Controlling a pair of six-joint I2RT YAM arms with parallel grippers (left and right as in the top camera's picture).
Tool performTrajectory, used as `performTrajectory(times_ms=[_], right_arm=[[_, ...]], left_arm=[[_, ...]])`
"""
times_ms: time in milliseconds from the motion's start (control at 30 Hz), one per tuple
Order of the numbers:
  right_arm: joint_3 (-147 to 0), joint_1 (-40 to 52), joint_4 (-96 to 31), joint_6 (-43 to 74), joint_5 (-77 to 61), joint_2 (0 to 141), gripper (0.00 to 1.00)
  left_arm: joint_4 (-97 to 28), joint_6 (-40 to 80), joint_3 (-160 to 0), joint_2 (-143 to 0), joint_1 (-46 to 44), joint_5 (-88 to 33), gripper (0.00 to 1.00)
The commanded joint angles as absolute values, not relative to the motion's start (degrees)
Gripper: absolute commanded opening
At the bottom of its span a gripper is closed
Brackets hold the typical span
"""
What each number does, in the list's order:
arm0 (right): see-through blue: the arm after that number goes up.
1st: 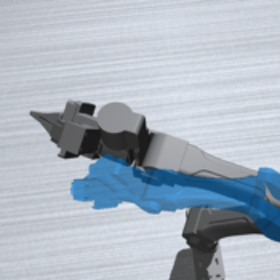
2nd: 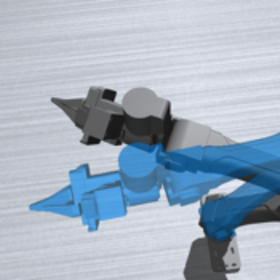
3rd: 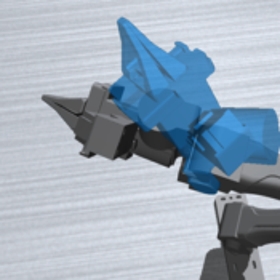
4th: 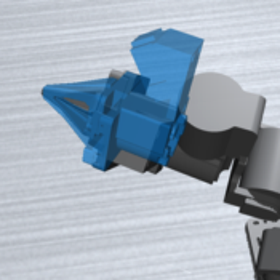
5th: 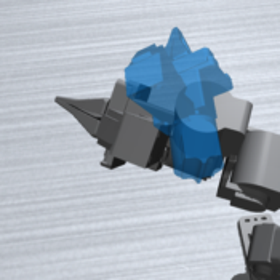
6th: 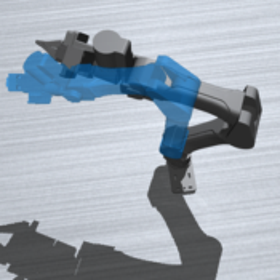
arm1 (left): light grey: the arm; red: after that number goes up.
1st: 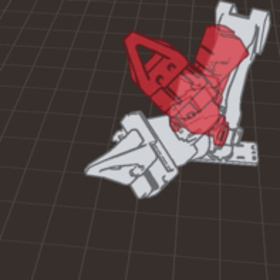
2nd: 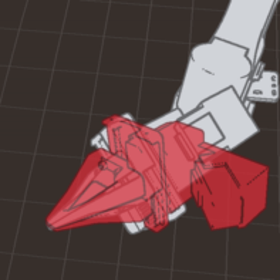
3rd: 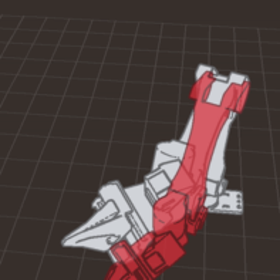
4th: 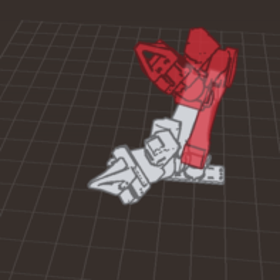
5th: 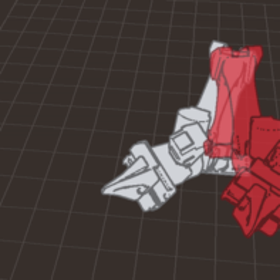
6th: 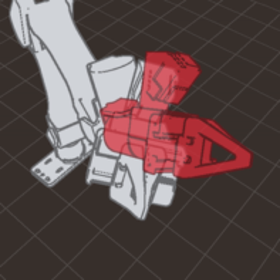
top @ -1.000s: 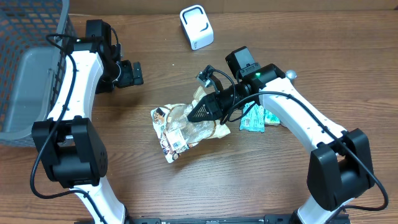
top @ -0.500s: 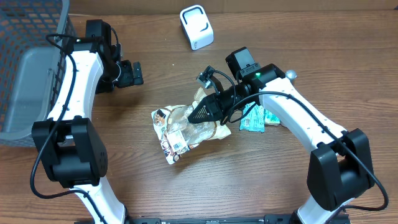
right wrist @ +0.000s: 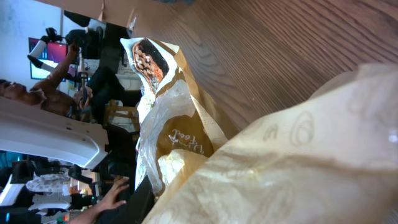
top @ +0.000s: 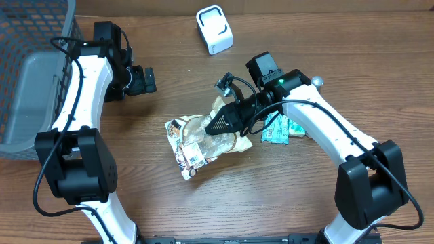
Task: Scan the item barcode
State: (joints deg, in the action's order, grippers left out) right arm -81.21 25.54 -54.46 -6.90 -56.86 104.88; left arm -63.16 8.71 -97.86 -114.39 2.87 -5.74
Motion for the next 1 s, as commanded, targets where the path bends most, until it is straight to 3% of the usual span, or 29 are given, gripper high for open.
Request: performTrajectory(times_ms=[0,867,967], right_arm=[[-81.34,25.58,-55.09,-7.6,-55.88,103.18,0.13],[-81.34,25.58,-56.01,-7.6,-51.0,103.18,0.11],[-81.34,25.58,-55.81,-7.6,-51.0,103.18,0.05]], left_arm=[[-63.13,8.32,-98.26,-113.36,2.83,-5.34,1.0],[-63.11,8.32,-98.26,-113.36,2.83,-5.34,1.0],[-63.11,8.32,-98.26,-113.36,2.83,-5.34,1.0]])
